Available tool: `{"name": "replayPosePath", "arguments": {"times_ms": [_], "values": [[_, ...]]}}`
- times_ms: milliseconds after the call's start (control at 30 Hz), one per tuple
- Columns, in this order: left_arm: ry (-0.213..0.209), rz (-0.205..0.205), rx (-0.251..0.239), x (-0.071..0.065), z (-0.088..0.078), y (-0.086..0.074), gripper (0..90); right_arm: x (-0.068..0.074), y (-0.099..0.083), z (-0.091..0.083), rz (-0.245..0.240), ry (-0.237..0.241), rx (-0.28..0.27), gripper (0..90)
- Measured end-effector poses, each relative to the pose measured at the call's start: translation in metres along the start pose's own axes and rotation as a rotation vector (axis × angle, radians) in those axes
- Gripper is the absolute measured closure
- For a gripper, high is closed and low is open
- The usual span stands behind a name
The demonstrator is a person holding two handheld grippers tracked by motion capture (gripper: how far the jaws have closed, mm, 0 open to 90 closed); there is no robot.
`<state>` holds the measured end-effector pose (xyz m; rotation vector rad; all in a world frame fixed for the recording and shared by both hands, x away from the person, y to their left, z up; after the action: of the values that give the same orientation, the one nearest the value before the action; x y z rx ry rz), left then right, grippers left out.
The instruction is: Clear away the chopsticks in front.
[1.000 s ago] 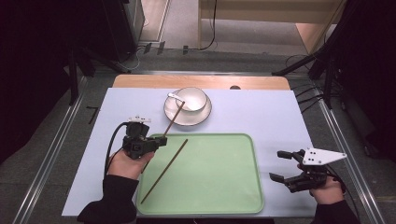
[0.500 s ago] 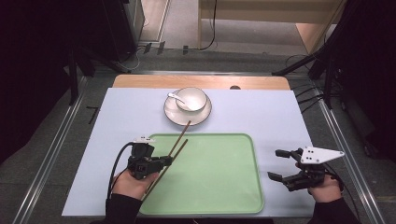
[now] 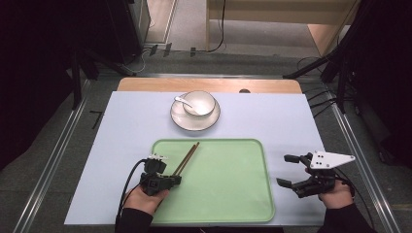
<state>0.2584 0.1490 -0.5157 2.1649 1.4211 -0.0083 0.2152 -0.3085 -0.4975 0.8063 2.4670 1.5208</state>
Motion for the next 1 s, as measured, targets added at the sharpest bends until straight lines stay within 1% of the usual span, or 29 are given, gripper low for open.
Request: {"name": "replayPosePath", "arguments": {"times_ms": [33,67,133,200,233,300,333,367,433,567,800,900,967,1000], "values": [[-0.004,-0.011,-0.002,0.003,-0.001,0.000,86.0,0.000,0.000,0.000,0.000,0.001,0.001,15.1],[0.009,-0.027,-0.012,0.005,-0.001,0.001,85.9,0.000,0.000,0.000,0.002,0.004,0.001,15.1],[0.038,-0.027,-0.017,0.008,-0.003,0.001,85.9,0.000,0.001,0.001,-0.002,0.005,0.001,15.1],[0.056,-0.035,-0.018,0.011,-0.006,0.001,85.9,0.000,0.001,0.001,-0.004,0.005,0.003,15.1],[0.074,-0.039,-0.021,0.012,-0.007,0.001,85.8,0.000,0.001,0.001,-0.004,0.005,0.003,15.1],[0.086,-0.048,-0.021,0.014,-0.008,0.001,85.8,0.000,0.001,0.002,-0.003,0.006,0.004,15.1],[0.082,-0.049,-0.015,0.016,-0.009,0.001,85.7,0.000,0.001,0.002,-0.002,0.006,0.005,15.1],[0.077,-0.060,-0.017,0.017,-0.009,0.001,85.7,0.000,0.001,0.002,-0.004,0.008,0.006,15.1],[0.076,-0.066,-0.019,0.017,-0.009,0.001,85.5,0.000,0.001,0.002,-0.004,0.007,0.008,15.1],[0.076,-0.052,-0.019,0.015,-0.009,0.001,81.1,0.000,0.001,0.002,-0.003,0.007,0.010,15.1],[0.071,-0.055,-0.016,0.015,-0.009,0.002,80.1,0.000,0.001,0.002,-0.006,0.007,0.013,15.1],[0.055,-0.053,-0.019,0.015,-0.010,0.003,75.7,0.000,0.001,0.002,-0.006,0.008,0.013,15.1],[0.051,-0.046,-0.027,0.015,-0.012,0.004,72.7,0.000,0.001,0.002,-0.008,0.010,0.010,15.1],[0.049,-0.036,-0.032,0.015,-0.014,0.005,71.2,0.000,0.001,0.002,-0.008,0.010,0.009,15.1]]}}
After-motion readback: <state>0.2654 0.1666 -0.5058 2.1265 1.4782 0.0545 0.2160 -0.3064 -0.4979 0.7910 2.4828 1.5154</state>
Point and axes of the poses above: each handheld gripper's, and its own axes: z roughly forward along the jaws, y roughly out of its top, x roughly to its left, the point moved 1 cm from there along z, roughly forward along the jaws, and after that the axes turned 5 degrees about y, right-handed, at the moved point
